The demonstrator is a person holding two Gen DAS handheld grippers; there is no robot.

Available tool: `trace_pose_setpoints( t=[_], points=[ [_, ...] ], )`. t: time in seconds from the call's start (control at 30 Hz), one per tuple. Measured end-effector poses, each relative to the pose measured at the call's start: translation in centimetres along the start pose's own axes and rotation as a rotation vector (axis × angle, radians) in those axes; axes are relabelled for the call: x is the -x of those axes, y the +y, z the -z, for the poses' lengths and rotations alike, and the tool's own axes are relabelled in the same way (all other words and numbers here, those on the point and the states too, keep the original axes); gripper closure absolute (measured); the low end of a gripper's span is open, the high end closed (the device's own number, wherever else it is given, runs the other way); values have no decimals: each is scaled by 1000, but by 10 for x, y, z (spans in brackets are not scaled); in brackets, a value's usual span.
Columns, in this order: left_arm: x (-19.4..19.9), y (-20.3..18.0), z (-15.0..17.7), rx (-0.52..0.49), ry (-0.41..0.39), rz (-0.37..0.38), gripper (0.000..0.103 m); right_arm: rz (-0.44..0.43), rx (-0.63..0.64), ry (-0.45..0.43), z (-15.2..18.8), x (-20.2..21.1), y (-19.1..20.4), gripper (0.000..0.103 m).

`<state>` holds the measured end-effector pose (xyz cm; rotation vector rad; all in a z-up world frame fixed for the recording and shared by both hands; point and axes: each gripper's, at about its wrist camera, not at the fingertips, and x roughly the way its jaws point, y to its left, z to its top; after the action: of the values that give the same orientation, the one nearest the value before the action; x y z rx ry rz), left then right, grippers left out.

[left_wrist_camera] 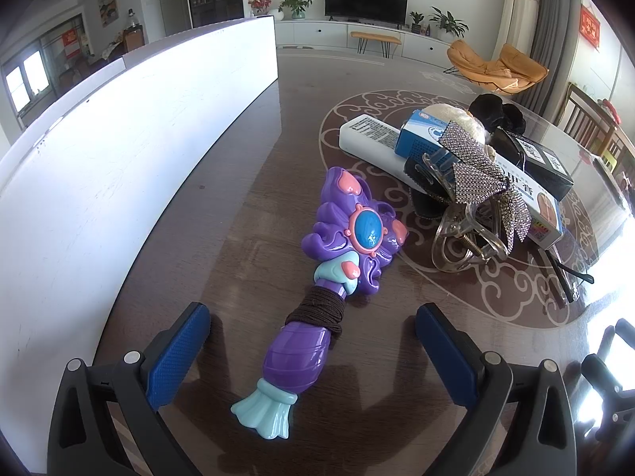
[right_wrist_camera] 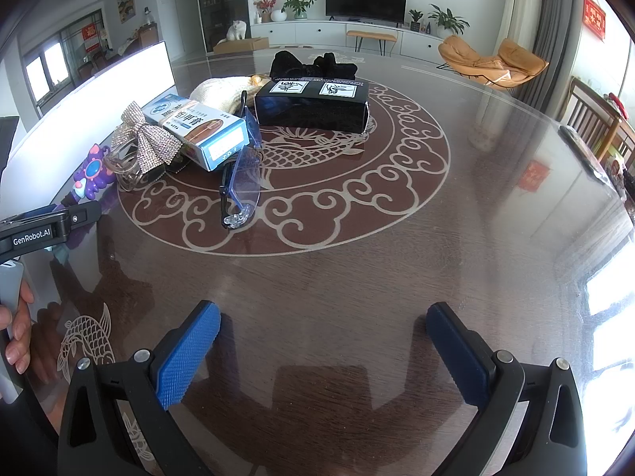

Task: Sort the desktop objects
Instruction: 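Move the left tool over the purple toy wand while the right tool approaches the blue glasses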

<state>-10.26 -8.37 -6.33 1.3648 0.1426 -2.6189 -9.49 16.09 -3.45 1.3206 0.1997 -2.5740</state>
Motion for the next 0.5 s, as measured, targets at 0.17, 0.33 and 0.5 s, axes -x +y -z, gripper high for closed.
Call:
trace_pose_setpoints(
  t=[0.17,0.33,0.5],
  points=[
    [0,0,0,1,-1,0,0,0,1,1,0,0,0,0],
    [1,0,0,2,-1,0,0,-32,23,44,-7,0,-2,0],
    [1,0,-1,3,-1,-2,0,-106,41,-75,-27,21,11,0]
  ],
)
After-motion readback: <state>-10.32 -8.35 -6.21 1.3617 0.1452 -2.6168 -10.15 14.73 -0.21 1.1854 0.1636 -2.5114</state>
